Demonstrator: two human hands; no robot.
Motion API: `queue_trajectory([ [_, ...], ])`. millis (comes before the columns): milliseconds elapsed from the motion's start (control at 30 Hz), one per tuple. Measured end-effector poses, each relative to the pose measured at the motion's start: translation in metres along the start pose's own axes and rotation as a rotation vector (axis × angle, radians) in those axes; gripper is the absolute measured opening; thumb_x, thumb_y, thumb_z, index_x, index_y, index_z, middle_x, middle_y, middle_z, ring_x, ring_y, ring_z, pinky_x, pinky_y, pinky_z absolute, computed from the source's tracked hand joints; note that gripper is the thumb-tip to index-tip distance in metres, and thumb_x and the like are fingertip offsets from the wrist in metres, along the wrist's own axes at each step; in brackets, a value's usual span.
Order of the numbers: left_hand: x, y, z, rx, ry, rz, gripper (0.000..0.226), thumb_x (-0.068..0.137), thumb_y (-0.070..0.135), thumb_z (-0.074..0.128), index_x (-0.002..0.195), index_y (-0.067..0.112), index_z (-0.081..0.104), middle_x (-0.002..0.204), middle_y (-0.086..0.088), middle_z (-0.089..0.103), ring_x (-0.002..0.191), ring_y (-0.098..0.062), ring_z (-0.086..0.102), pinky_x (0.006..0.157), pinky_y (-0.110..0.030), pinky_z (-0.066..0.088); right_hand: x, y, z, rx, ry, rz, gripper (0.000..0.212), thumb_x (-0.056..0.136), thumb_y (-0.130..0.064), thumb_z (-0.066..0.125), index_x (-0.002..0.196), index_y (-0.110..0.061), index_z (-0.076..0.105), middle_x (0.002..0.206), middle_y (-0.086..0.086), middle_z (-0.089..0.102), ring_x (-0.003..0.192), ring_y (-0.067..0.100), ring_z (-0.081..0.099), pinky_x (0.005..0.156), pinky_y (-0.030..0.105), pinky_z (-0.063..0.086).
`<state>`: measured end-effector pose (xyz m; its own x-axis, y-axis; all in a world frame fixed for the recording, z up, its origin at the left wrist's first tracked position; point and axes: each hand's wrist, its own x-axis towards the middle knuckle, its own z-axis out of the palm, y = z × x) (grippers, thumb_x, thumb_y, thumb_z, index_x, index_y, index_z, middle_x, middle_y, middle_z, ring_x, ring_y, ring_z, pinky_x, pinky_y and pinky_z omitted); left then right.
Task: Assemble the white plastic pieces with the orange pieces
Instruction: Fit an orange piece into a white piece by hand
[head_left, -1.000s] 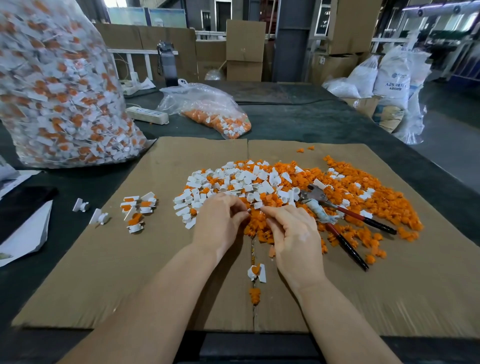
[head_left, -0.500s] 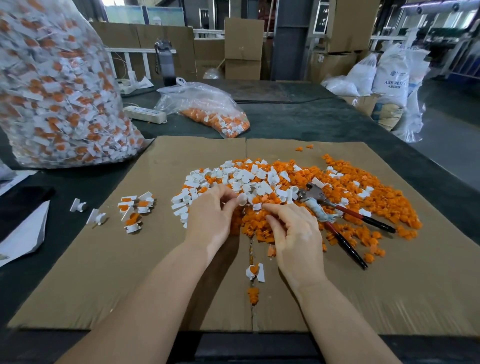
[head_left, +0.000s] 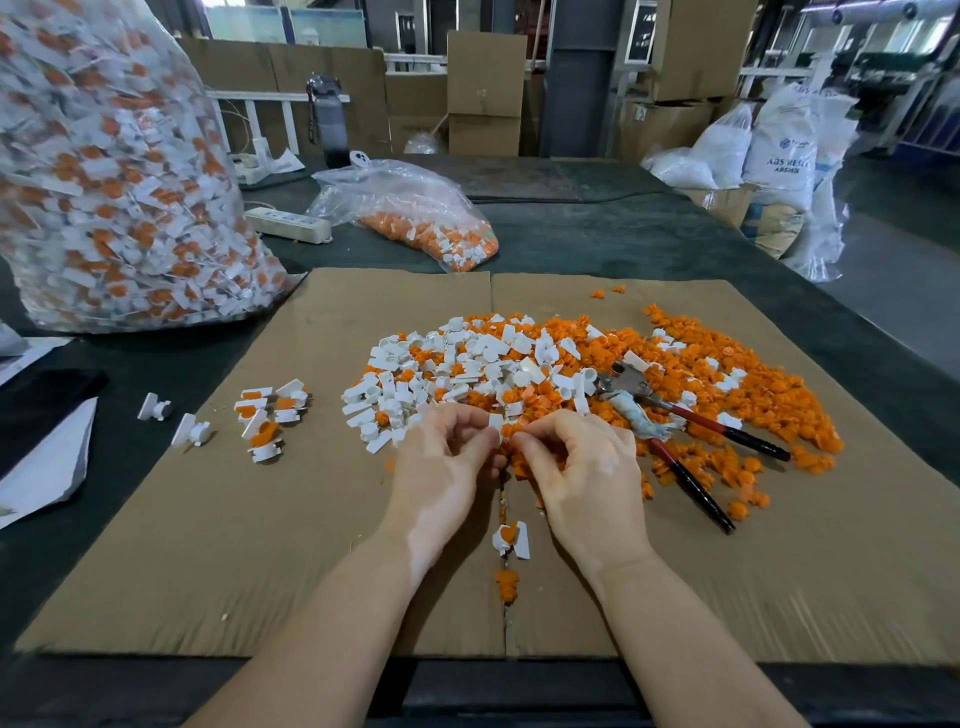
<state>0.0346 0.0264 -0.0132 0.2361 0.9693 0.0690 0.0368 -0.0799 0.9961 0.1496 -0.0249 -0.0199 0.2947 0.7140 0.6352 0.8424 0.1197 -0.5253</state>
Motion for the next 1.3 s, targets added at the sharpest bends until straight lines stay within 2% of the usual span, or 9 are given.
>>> queue_trajectory([
  [100,-0.0016,-0.0007,-0.0001,0.0,0.003,0.022,0.01,0.089,0.001,0.058,0.094,0.009,0.061,0.074,-0.011,0.066,0.061,-0.009,0.065,0.061,-0.018,0.054,0.0001,0.0004,0.0012,-0.049,-0.024,0.005,0.013,0.08,-0.018,0.073,0.07,-0.014,0.065,0.063,-0.005,0.061,0.062,0.014,0.054,0.075,0.032,0.035],
  [167,-0.0027,-0.0008,0.0002,0.015,-0.009,0.049,0.012,0.088,0.0,0.059,0.089,0.013,0.061,0.07,-0.006,0.066,0.061,-0.009,0.064,0.063,-0.02,0.055,-0.0001,0.0005,0.0019,-0.065,-0.032,0.006,0.016,0.079,-0.017,0.074,0.067,-0.014,0.064,0.06,-0.006,0.058,0.059,0.013,0.051,0.075,0.032,0.035],
  [300,-0.005,-0.0004,0.0007,0.067,-0.023,0.105,0.023,0.087,0.002,0.061,0.078,0.023,0.06,0.064,0.003,0.064,0.056,-0.002,0.062,0.057,-0.012,0.051,-0.0012,0.0017,0.0027,-0.064,-0.045,0.005,0.021,0.078,-0.013,0.073,0.062,-0.013,0.06,0.055,-0.004,0.054,0.055,0.014,0.049,0.074,0.032,0.034],
  [433,-0.0065,-0.0017,0.0013,0.175,-0.047,0.142,0.02,0.088,0.008,0.062,0.078,0.026,0.06,0.069,0.005,0.064,0.06,0.001,0.062,0.056,-0.008,0.046,-0.0012,0.0033,0.0033,-0.078,-0.053,-0.019,0.023,0.077,-0.011,0.073,0.06,-0.012,0.058,0.053,-0.004,0.053,0.054,0.016,0.05,0.074,0.032,0.034],
  [500,-0.0054,-0.0029,0.0003,0.142,-0.046,0.112,0.019,0.088,0.007,0.061,0.08,0.024,0.061,0.069,0.003,0.064,0.059,-0.001,0.062,0.057,-0.011,0.049,-0.0009,0.0042,0.0033,-0.065,-0.064,-0.024,0.02,0.079,-0.014,0.073,0.063,-0.012,0.061,0.056,-0.004,0.056,0.056,0.015,0.052,0.075,0.034,0.037],
  [667,-0.0032,-0.0047,-0.0047,-0.138,-0.035,-0.024,0.014,0.089,-0.001,0.057,0.097,0.009,0.062,0.067,-0.007,0.063,0.058,-0.01,0.062,0.058,-0.019,0.052,-0.0001,0.0027,0.0012,0.014,-0.068,-0.056,0.008,0.079,-0.022,0.074,0.08,-0.015,0.069,0.07,-0.006,0.063,0.07,0.012,0.057,0.081,0.034,0.037],
  [867,-0.0038,-0.0047,-0.0058,-0.14,-0.093,0.02,0.024,0.091,0.0,0.054,0.1,0.018,0.067,0.066,-0.004,0.06,0.061,-0.01,0.061,0.06,-0.018,0.052,-0.0003,0.0017,-0.0025,0.019,-0.109,-0.116,0.027,0.082,-0.013,0.07,0.108,-0.018,0.069,0.084,-0.003,0.064,0.085,0.019,0.058,0.079,0.04,0.041],
  [1000,-0.0038,-0.006,-0.0055,-0.145,-0.097,0.012,0.022,0.09,0.0,0.056,0.097,0.017,0.068,0.068,-0.007,0.06,0.062,-0.011,0.061,0.06,-0.02,0.052,0.0018,0.0002,-0.0032,0.02,-0.136,-0.101,0.02,0.083,-0.015,0.068,0.103,-0.018,0.071,0.087,-0.002,0.066,0.087,0.02,0.058,0.079,0.038,0.04],
  [1300,-0.0035,-0.0073,-0.0053,-0.156,-0.095,-0.002,0.023,0.088,-0.002,0.057,0.093,0.019,0.067,0.06,0.003,0.059,0.06,-0.009,0.061,0.058,-0.018,0.051,0.0024,-0.0004,-0.0029,-0.004,-0.118,-0.109,0.017,0.081,-0.013,0.07,0.098,-0.016,0.072,0.085,-0.001,0.065,0.085,0.021,0.059,0.077,0.036,0.038],
])
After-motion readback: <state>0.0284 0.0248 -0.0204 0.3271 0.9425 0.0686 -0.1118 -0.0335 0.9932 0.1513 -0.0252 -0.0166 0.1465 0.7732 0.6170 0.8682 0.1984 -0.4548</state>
